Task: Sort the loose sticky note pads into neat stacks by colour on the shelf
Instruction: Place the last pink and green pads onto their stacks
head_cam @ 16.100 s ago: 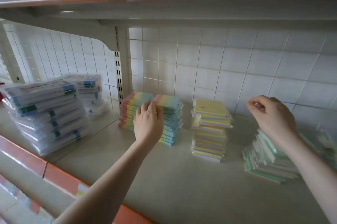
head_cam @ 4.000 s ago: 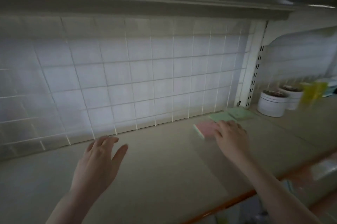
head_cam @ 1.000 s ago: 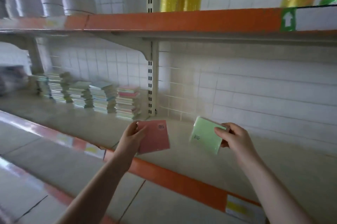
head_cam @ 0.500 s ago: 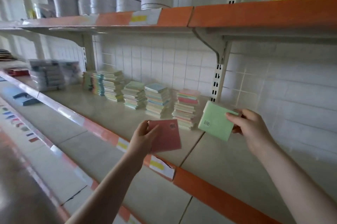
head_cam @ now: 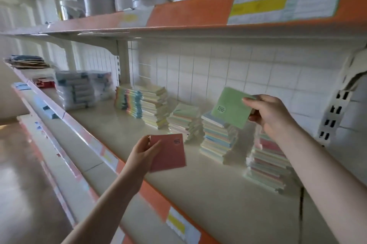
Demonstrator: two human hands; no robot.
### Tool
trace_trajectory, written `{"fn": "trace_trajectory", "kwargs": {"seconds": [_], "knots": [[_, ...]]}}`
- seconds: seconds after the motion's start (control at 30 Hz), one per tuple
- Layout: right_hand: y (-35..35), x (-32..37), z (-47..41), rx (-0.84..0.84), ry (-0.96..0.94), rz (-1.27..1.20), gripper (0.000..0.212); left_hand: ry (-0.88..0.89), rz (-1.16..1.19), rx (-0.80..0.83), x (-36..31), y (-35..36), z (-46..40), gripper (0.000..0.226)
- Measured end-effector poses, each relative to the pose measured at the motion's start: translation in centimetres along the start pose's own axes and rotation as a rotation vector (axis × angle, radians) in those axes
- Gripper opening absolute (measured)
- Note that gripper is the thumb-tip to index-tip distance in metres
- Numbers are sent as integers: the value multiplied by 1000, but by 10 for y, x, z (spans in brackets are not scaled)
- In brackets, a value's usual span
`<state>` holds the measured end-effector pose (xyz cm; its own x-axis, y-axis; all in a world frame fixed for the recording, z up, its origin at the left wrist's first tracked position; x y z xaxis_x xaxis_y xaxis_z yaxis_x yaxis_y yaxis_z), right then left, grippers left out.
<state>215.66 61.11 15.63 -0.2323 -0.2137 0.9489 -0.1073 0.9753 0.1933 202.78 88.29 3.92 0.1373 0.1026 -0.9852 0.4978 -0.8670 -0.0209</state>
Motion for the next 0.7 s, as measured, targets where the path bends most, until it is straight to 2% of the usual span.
{"fn": "trace_trajectory", "kwargs": {"seconds": [0.17,0.4,0.5,0.57,0.63,0.7], "knots": [[68,-36,-45,45,75,36,13,-16,4,-37,11,-37,-49,8],[124,-66,-95,-2,104,140,17,-32,33,48,23,-73,-114,6],[137,-77,-113,-20,116,228,11,-25,16,76,26,-85,-140,6],[143,-85,-123,-31,96,385,9,-20,14,93,28,-89,-154,7],[144,-88,-128,-56,15,684,22,-33,23,122,33,-88,-165,8],[147,-86,-122,-97,-52,949,24,-56,32,161,39,-85,-171,7]]}}
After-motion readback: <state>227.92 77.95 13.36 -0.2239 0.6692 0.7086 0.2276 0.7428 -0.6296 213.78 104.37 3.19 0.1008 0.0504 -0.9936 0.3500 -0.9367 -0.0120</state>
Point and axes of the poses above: each hand's wrist, its own z-axis away from the middle knuckle, its own y-axis out of the palm, x = y × z, the point moved 8 cm from there along -z, towards the middle knuckle, and after that the axes turned 12 degrees about -z, right-handed, at the moved point
